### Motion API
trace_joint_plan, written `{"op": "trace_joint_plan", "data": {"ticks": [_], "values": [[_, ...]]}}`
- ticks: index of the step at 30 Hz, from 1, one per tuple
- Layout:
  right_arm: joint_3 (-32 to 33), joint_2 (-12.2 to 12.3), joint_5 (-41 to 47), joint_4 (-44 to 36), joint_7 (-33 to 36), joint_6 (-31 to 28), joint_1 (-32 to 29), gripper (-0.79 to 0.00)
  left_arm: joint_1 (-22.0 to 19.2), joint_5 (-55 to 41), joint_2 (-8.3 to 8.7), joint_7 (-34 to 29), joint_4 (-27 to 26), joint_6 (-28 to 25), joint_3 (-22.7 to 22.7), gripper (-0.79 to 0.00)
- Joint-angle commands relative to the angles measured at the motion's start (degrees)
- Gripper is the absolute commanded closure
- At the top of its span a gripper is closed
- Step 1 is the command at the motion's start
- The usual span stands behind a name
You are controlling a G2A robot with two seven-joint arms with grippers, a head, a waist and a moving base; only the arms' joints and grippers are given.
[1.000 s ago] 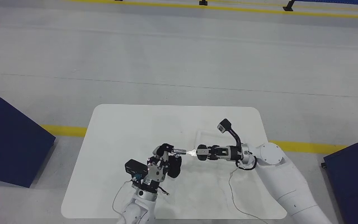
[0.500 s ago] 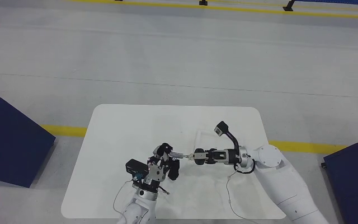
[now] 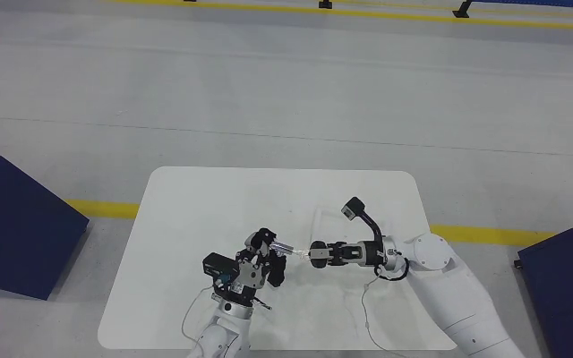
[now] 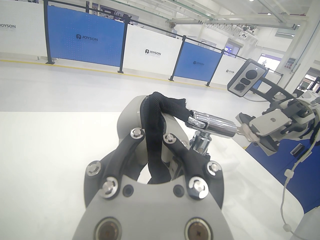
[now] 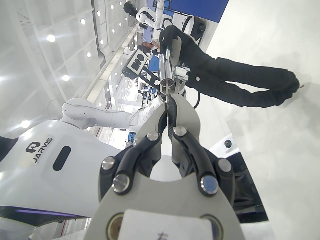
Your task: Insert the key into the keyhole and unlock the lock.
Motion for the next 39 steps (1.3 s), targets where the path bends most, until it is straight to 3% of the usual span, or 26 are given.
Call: {"op": "trace_joint_plan", "data": {"ticks": [1,13,32,39], "values": [[-0.13,-0.05,-0.08,-0.01,-0.16,0.07,0.06,0.000,0.02,0.16,0.01,-0.07,-0.02,-0.20,0.01,0.000],[-0.99,-0.36,0.11,-0.37,-0.63,1.72,0.34,0.000,0.19,1.63,0.01,0.64,-0.35,0.31,-0.26,0.000],[-2.21,-1.07,15.82,6.80,9.05,25.12,3.06,0.000,0.30,10.13,-0.09,7.53,0.54,5.47,0.57,0.000],[-2.62,-1.24,16.13,7.50,9.72,25.93,3.76,0.000,0.30,9.47,-0.16,7.58,0.64,4.48,0.67,0.000]]}}
